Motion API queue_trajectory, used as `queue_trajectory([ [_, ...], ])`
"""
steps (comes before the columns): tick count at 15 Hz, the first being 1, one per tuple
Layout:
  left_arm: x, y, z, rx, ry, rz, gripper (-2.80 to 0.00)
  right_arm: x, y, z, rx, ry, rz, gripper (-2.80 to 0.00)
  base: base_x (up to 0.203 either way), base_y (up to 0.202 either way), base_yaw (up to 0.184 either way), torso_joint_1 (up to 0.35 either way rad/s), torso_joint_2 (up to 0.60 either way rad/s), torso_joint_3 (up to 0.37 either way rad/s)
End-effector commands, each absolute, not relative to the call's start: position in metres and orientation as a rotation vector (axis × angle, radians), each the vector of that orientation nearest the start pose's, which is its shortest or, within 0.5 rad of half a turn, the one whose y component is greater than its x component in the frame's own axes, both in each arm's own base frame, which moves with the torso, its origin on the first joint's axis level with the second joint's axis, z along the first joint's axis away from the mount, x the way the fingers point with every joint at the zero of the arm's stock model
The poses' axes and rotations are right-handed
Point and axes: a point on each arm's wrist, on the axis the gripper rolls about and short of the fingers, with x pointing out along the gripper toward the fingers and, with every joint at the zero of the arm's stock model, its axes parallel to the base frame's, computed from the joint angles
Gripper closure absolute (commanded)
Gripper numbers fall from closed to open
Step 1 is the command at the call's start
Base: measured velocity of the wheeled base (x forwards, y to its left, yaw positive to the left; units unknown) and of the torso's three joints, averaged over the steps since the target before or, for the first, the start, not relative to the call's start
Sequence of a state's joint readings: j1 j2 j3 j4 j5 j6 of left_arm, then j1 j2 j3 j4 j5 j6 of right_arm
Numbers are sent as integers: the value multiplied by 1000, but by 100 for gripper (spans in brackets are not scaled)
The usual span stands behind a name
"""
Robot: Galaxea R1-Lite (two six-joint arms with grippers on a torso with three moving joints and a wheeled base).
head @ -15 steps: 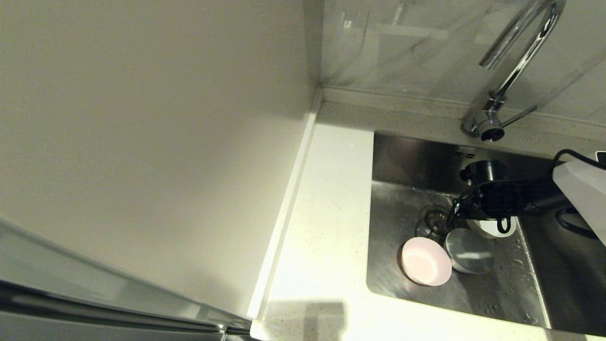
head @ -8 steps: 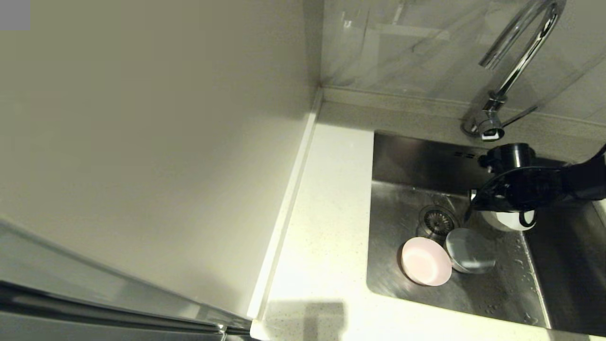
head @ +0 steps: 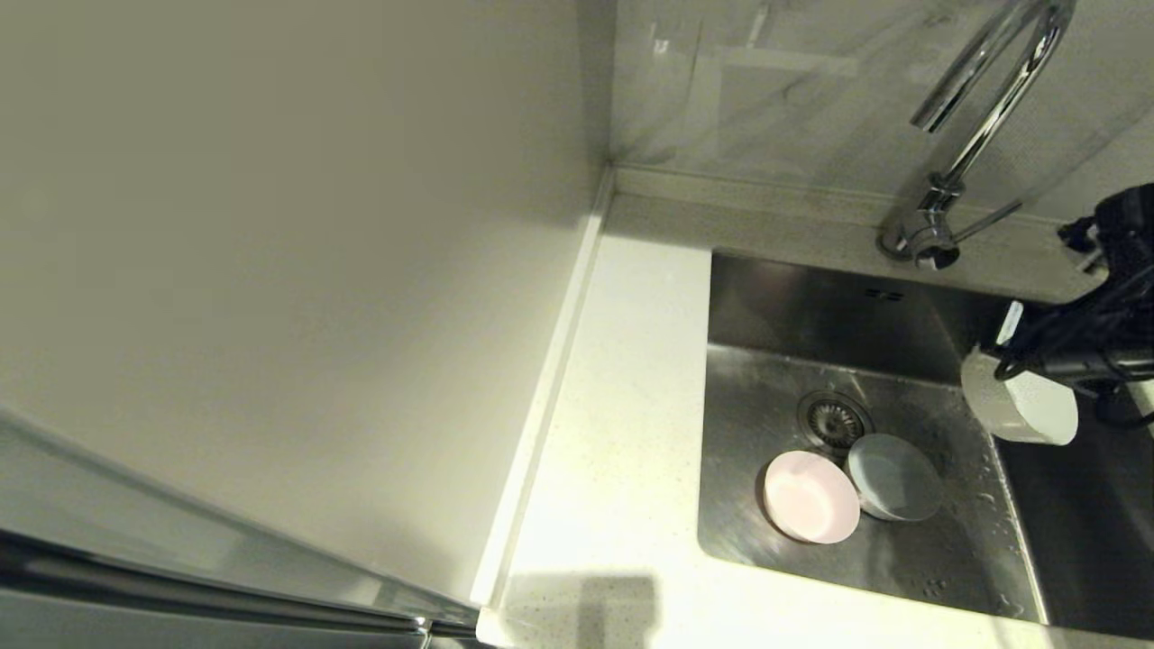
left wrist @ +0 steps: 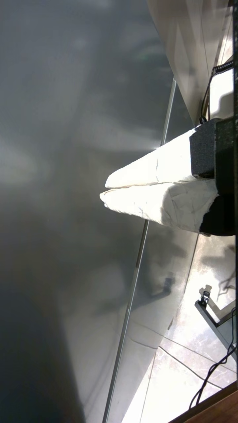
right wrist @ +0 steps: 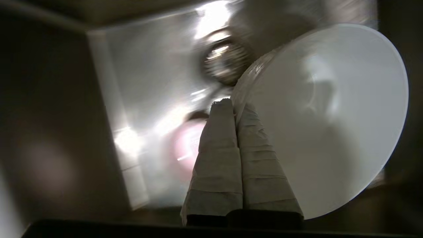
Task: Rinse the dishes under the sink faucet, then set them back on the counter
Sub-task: Put a bowl back to the table from the sink
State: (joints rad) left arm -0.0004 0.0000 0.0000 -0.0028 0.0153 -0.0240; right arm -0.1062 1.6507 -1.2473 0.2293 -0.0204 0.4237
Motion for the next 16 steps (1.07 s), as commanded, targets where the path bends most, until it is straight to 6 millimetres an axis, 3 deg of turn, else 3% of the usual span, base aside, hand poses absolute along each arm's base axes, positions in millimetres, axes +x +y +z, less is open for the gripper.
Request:
queue_trajectory([
  [1, -23, 0, 76, -25, -6, 15, 0, 270, -25, 278, 682, 627, -143, 0, 0, 0, 0, 0, 0, 0],
  [7, -23, 0, 76, -25, -6, 15, 0, 228, -8, 370, 1256, 863, 354, 0, 0, 0, 0, 0, 0, 0],
  [9, -23, 0, 76, -25, -6, 15, 0, 219, -5, 385, 1459, 1020, 485, 0, 0, 0, 0, 0, 0, 0],
  [11, -23, 0, 76, -25, -6, 15, 0, 219, -4, 383, 1610, 1174, 515, 0, 0, 0, 0, 0, 0, 0],
  [14, -23, 0, 76, -25, -6, 16, 0, 230, -5, 344, 1676, 1292, 417, 0, 0, 0, 0, 0, 0, 0],
  [16, -23, 0, 76, -25, -8, 14, 0, 231, -6, 326, 1633, 1302, 418, 0, 0, 0, 0, 0, 0, 0],
])
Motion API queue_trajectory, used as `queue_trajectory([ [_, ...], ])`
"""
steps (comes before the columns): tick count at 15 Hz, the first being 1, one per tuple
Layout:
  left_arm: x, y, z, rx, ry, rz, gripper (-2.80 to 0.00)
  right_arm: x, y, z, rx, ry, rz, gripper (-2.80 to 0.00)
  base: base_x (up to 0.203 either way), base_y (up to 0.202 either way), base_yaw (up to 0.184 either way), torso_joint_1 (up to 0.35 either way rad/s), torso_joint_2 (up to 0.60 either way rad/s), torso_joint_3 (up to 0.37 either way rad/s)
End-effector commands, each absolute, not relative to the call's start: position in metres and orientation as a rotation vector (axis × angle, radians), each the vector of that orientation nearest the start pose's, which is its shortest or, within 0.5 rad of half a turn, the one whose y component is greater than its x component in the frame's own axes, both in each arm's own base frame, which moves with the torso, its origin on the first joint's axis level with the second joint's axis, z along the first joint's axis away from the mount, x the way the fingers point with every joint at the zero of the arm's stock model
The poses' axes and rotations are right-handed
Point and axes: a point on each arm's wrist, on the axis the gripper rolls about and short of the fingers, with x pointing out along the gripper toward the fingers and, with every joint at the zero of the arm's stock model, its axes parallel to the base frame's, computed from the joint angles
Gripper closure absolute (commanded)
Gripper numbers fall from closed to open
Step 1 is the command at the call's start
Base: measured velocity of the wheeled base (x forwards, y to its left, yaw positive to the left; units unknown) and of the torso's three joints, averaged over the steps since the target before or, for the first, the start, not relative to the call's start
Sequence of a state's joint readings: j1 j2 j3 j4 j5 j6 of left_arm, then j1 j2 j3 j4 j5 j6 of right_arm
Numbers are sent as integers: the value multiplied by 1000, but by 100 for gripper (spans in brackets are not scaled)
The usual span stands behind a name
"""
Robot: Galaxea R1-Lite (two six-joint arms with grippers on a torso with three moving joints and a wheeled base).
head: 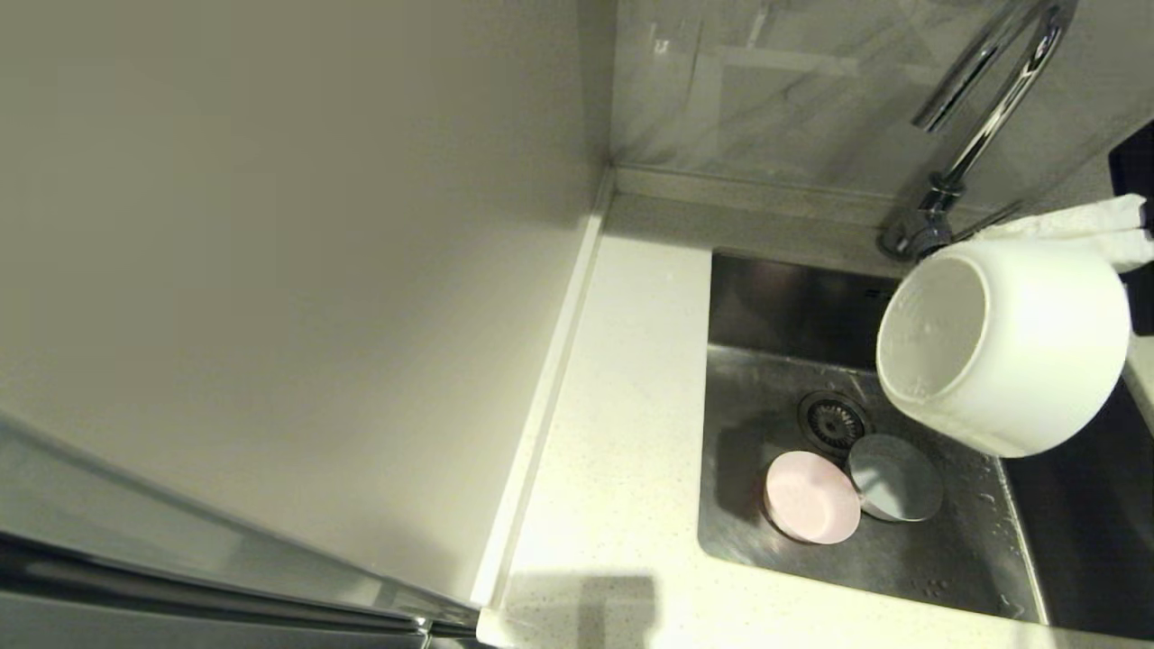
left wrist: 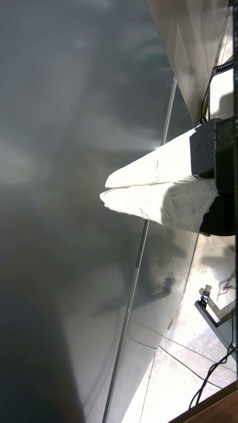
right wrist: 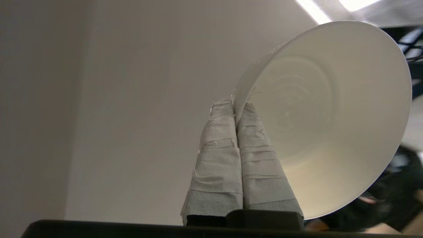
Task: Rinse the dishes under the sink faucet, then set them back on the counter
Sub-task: Put a bowl back to the table from the sink
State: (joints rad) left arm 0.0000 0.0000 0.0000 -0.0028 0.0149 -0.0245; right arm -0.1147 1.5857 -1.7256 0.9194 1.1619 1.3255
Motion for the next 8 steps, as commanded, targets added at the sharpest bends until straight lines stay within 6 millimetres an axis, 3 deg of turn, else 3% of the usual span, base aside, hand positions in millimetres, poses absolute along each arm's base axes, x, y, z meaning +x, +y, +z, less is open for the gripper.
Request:
queue_trajectory([
  [1, -23, 0, 76, -25, -6, 15, 0, 228, -7, 331, 1620, 1277, 429, 0, 0, 0, 0, 0, 0, 0],
  [3, -23, 0, 76, -25, -6, 15, 0, 215, -9, 364, 1534, 1138, 516, 0, 0, 0, 0, 0, 0, 0],
  [5, -23, 0, 76, -25, -6, 15, 0, 201, -10, 383, 1296, 924, 576, 0, 0, 0, 0, 0, 0, 0],
  [8, -23, 0, 76, -25, -6, 15, 0, 203, -19, 360, 720, 696, 345, 0, 0, 0, 0, 0, 0, 0],
])
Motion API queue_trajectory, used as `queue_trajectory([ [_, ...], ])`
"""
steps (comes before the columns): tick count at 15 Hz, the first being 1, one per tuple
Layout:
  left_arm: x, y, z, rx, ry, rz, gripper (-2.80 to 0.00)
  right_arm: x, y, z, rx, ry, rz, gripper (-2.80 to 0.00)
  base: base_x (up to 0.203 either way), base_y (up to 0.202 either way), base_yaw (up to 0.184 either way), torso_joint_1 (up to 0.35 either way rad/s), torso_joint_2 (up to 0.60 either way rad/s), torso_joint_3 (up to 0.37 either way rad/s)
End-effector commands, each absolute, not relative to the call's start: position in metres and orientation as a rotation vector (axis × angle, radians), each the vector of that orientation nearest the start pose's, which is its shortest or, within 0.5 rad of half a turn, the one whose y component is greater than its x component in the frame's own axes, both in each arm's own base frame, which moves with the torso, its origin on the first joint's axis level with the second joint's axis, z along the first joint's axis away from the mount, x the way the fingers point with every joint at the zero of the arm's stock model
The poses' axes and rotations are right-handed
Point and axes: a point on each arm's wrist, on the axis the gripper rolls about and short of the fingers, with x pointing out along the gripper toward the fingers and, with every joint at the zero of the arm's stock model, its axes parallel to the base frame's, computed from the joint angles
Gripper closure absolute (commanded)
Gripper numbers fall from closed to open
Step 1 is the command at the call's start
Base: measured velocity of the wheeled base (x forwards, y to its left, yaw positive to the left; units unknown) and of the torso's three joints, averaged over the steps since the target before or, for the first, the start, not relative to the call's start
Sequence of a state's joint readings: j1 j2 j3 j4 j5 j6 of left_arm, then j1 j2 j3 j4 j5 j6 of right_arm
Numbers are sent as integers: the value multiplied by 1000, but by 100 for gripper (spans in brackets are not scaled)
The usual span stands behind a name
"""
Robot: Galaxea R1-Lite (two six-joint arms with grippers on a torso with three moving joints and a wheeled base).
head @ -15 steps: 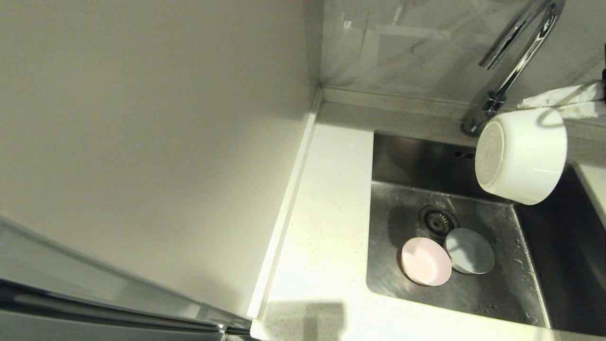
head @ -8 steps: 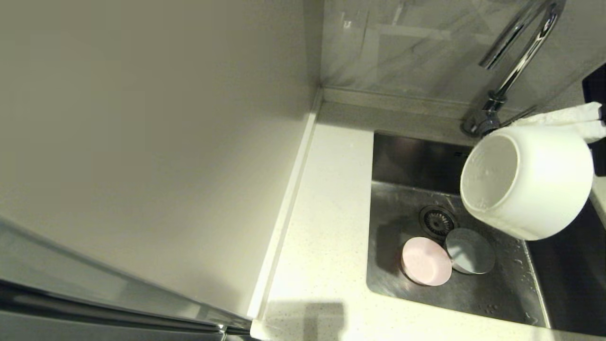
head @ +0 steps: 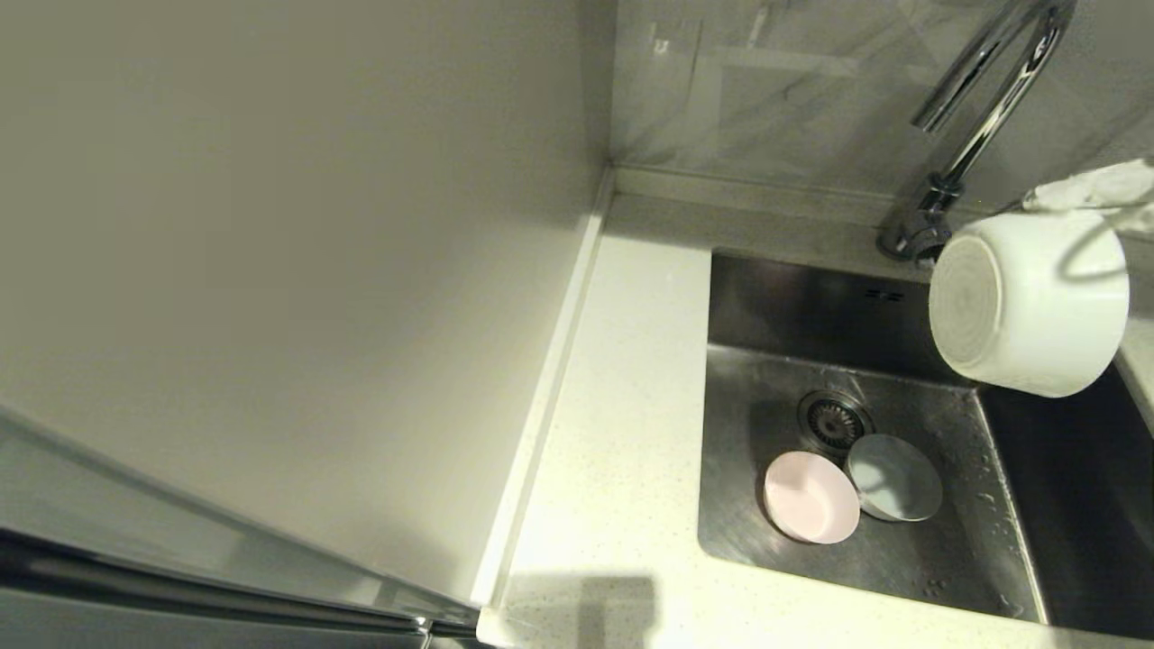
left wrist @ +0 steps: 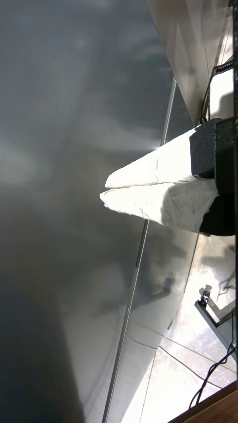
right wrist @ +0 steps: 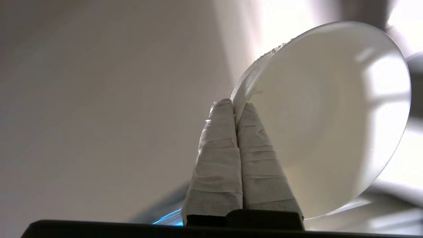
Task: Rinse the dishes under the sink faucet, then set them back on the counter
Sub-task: Put a bowl back to the table from the sink
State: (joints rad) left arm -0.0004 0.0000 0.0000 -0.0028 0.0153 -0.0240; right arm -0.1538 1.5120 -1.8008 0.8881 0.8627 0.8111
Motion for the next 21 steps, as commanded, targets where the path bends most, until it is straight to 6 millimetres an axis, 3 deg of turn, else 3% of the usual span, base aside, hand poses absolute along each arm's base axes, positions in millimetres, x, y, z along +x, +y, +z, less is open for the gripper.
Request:
queue_trajectory([
  [1, -23, 0, 76, -25, -6, 15, 0, 203, -27, 347, 515, 675, 242, 0, 0, 0, 0, 0, 0, 0],
  [5, -23, 0, 76, -25, -6, 14, 0, 208, -83, 312, 58, 521, 1, 0, 0, 0, 0, 0, 0, 0],
  [7, -23, 0, 76, -25, -6, 15, 0, 218, -105, 303, -52, 443, -96, 0, 0, 0, 0, 0, 0, 0],
  [14, -23, 0, 76, -25, -6, 14, 0, 273, -164, 255, -213, 562, -351, 0, 0, 0, 0, 0, 0, 0],
  [18, -23, 0, 76, -25, -6, 16, 0, 282, -196, 234, -229, 614, -468, 0, 0, 0, 0, 0, 0, 0],
  [21, -23, 0, 76, -25, -6, 15, 0, 281, -209, 226, -246, 645, -491, 0, 0, 0, 0, 0, 0, 0],
])
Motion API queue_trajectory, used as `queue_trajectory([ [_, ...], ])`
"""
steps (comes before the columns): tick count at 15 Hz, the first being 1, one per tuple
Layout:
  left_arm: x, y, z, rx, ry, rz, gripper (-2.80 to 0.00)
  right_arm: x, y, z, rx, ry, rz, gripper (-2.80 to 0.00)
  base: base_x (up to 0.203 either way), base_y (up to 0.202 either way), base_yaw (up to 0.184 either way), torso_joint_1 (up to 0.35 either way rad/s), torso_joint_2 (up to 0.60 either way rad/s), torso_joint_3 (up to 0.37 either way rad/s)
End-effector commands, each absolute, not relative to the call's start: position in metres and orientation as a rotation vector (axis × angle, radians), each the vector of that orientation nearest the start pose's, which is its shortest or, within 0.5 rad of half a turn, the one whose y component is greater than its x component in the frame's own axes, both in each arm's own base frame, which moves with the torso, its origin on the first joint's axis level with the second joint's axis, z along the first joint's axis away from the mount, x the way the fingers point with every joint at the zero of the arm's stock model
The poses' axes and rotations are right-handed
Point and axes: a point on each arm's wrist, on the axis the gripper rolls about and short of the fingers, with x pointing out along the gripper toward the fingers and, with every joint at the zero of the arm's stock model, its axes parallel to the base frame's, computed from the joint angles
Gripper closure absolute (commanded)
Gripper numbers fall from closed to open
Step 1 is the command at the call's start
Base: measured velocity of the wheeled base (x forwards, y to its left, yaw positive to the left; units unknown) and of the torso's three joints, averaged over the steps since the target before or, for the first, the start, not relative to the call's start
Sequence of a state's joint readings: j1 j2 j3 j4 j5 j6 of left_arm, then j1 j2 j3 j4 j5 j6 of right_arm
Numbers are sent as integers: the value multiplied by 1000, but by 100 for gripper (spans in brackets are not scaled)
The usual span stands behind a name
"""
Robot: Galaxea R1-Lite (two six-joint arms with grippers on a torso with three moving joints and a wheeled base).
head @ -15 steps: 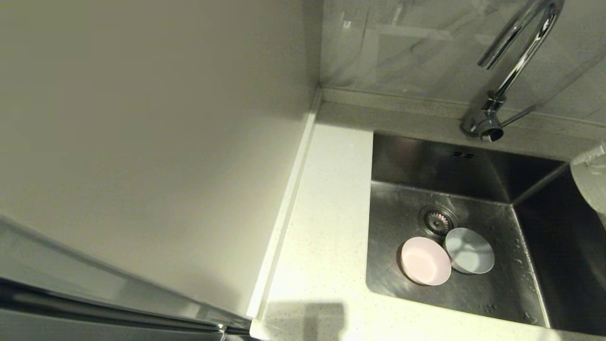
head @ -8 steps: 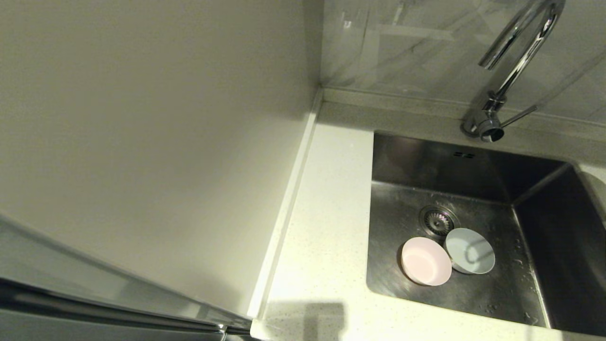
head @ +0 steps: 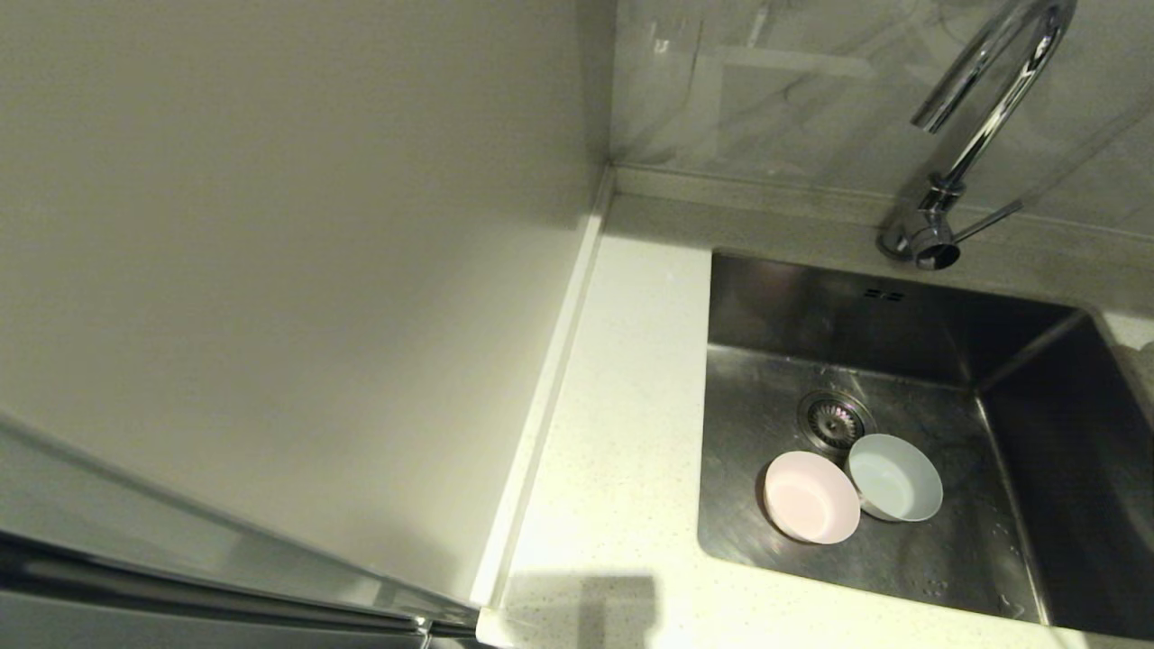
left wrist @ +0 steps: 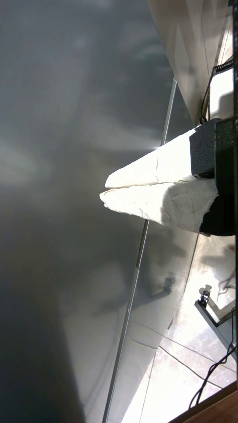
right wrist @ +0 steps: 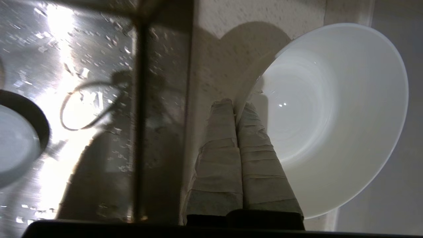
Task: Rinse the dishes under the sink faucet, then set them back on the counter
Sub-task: Put a bowl back to the table from the sink
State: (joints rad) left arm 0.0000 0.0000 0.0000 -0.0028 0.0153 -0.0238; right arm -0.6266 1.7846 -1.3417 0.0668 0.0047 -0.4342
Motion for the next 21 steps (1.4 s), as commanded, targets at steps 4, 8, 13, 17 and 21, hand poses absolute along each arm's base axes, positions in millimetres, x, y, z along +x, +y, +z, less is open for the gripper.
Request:
queue_trajectory([
  [4, -23, 0, 76, -25, -6, 16, 0, 281, -211, 226, -252, 655, -513, -280, 0, 0, 0, 0, 0, 0],
  [8, -23, 0, 76, -25, -6, 15, 0, 277, -207, 235, -263, 628, -519, -280, 0, 0, 0, 0, 0, 0],
  [13, -23, 0, 76, -25, -6, 17, 0, 258, -168, 277, -277, 475, -435, -280, 0, 0, 0, 0, 0, 0],
  [17, -23, 0, 76, -25, -6, 14, 0, 249, -92, 265, -251, 464, -134, -280, 0, 0, 0, 0, 0, 0],
  [21, -23, 0, 76, -25, -6, 15, 0, 263, -43, 219, -269, 602, 50, -280, 0, 0, 0, 0, 0, 0],
])
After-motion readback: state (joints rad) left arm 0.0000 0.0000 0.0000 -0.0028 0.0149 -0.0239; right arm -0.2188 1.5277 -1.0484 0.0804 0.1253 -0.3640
